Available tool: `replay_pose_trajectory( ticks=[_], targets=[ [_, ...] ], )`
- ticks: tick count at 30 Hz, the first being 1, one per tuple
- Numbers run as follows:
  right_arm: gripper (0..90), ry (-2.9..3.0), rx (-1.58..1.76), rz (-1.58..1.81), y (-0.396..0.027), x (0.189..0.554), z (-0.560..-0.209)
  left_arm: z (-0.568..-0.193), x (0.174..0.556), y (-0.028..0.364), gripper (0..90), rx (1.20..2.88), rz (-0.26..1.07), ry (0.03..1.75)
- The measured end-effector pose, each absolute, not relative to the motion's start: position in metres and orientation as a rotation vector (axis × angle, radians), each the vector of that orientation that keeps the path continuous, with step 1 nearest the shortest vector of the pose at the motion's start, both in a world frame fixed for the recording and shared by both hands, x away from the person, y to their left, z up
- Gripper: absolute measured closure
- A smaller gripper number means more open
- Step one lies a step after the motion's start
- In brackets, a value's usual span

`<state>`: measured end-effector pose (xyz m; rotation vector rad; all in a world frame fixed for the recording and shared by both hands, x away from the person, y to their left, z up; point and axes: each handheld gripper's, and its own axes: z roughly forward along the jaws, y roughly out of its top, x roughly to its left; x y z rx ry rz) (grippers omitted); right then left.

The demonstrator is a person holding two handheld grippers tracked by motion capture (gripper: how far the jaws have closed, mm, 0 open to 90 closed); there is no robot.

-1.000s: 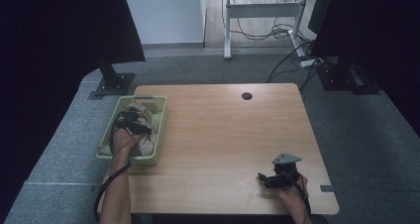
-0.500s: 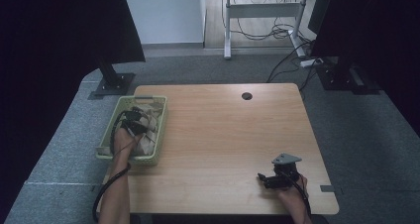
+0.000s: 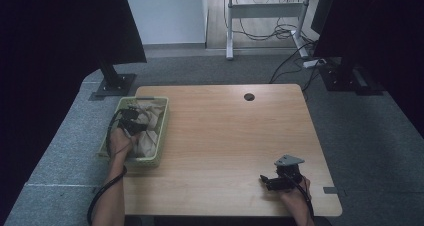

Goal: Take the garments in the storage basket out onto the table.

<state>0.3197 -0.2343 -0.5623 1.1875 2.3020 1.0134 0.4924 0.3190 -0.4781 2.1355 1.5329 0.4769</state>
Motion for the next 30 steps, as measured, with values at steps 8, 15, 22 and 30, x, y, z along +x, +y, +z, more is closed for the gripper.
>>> replay_pose_trajectory(
  ticks=[8, 15, 22, 30],
  targets=[
    [7.0, 2.302, 1.189, 1.013, -0.234, 0.319, -0.562, -0.446, 0.476, 0.313, 78.9, 2.066, 0.517, 1.451],
    [6.9, 2.301, 1.191, 1.013, -0.234, 0.319, -0.562, -0.425, 0.464, 0.306, 78.9, 2.039, 0.549, 1.407],
    [6.9, 2.304, 1.190, 1.012, -0.234, 0.319, -0.562, -0.408, 0.454, 0.302, 78.8, 1.997, 0.547, 1.354],
    [7.0, 2.305, 1.188, 1.013, -0.234, 0.319, -0.562, -0.385, 0.444, 0.288, 78.9, 1.973, 0.559, 1.297]
  ],
)
